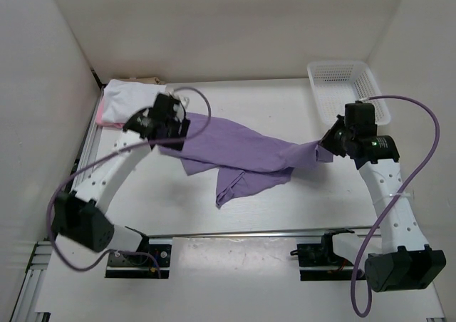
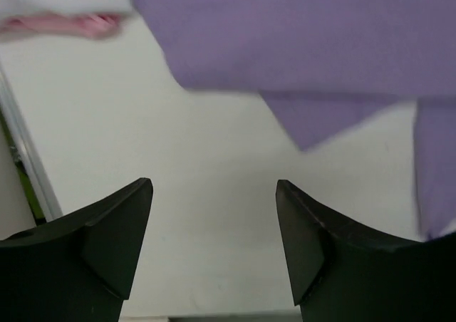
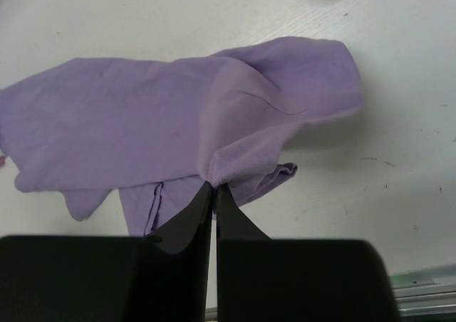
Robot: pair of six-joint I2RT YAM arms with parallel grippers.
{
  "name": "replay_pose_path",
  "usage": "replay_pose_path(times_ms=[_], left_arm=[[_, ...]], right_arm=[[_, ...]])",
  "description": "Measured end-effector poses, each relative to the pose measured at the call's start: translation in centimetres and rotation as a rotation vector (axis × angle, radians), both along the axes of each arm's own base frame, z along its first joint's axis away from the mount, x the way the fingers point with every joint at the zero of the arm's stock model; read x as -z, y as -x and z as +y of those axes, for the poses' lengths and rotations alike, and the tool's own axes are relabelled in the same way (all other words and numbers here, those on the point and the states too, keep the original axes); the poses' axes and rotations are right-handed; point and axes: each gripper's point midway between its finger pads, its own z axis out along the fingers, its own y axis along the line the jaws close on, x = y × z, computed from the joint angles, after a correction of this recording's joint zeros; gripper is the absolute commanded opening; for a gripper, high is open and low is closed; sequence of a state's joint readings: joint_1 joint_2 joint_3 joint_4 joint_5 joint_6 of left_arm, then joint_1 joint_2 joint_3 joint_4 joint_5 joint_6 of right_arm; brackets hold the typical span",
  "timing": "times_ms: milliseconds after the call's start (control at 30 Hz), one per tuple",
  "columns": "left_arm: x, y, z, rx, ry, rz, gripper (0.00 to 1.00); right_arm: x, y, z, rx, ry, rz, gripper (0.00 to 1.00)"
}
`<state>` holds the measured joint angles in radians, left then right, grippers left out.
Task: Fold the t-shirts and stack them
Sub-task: Flatten out the tshirt
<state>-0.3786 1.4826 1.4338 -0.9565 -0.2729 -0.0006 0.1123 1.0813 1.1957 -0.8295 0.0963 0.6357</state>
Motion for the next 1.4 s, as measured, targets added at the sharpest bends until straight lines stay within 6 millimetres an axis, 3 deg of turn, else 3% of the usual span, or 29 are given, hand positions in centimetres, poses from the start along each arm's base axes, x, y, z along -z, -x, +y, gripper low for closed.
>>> replay_pose_path(times_ms=[67, 133, 233, 333, 567, 633, 700, 767, 900, 967, 1033, 1100, 1167, 1233, 1300, 1333, 1400], left_arm=[[2.3, 3.8, -1.5, 0.089, -0.016, 0.033, 0.79], [6.3, 6.4, -3.1, 0.177, -0.054, 0.104, 0.79], [12.1, 7.6, -3.5, 0.212, -0.137, 0.246, 0.79], [15.2, 6.8, -3.9, 0.207, -0.173, 0.297, 0.78], [17.5, 4.0, -5.3, 0.198, -0.194, 0.268, 0.75], [17.7, 3.7, -5.3, 0.193, -0.203, 0.257, 0.62], [17.7, 3.3, -5.6, 0.191, -0.203, 0.238, 0.42], [18.1, 3.0, -5.6, 0.191, -0.21, 0.232, 0.1], [18.3, 2.5, -5.2, 0.176, -0.232, 0.221, 0.1], [17.5, 1.9, -4.5, 0.148, -0.224, 0.198, 0.1], [15.0, 0.9, -3.2, 0.096, -0.209, 0.142, 0.1], [9.8, -0.8, -2.2, 0.039, -0.17, 0.027, 0.1], [1.3, -2.9, -1.4, -0.028, -0.106, -0.161, 0.1], [-8.3, -3.4, -1.0, -0.075, -0.017, -0.374, 0.1], [-17.2, -1.4, -0.2, -0.101, 0.069, -0.559, 0.1], [-21.3, 0.3, 0.5, -0.112, 0.112, -0.643, 0.1], [-27.3, 3.9, 2.1, -0.128, 0.177, -0.763, 0.1]], right_arm=[[0.6, 0.2, 0.0, -0.001, -0.002, 0.017, 0.0], [0.9, 0.3, 0.0, 0.001, -0.001, 0.023, 0.0], [0.8, 0.2, -0.1, 0.004, 0.003, 0.021, 0.0], [1.0, 0.3, -0.2, 0.011, 0.009, 0.023, 0.0], [1.6, 0.8, -0.7, 0.025, 0.025, 0.031, 0.0], [1.7, 0.9, -0.7, 0.026, 0.028, 0.03, 0.0], [1.8, 1.0, -0.8, 0.028, 0.032, 0.032, 0.0], [1.8, 1.0, -0.9, 0.03, 0.034, 0.034, 0.0], [1.6, 1.1, -1.2, 0.031, 0.055, 0.033, 0.0], [0.2, 1.3, -1.8, 0.037, 0.081, 0.022, 0.0], [-3.1, 1.0, -2.5, 0.048, 0.119, -0.036, 0.0], [-8.7, 0.4, -3.2, 0.062, 0.149, -0.173, 0.0], [-14.8, 0.7, -3.7, 0.077, 0.164, -0.327, 0.0], [-21.1, 2.1, -4.4, 0.101, 0.17, -0.497, 0.0], [-26.2, 4.7, -4.9, 0.121, 0.172, -0.648, 0.0], [-27.9, 5.8, -5.2, 0.128, 0.173, -0.701, 0.0], [-31.6, 9.2, -5.6, 0.14, 0.174, -0.822, 0.0]])
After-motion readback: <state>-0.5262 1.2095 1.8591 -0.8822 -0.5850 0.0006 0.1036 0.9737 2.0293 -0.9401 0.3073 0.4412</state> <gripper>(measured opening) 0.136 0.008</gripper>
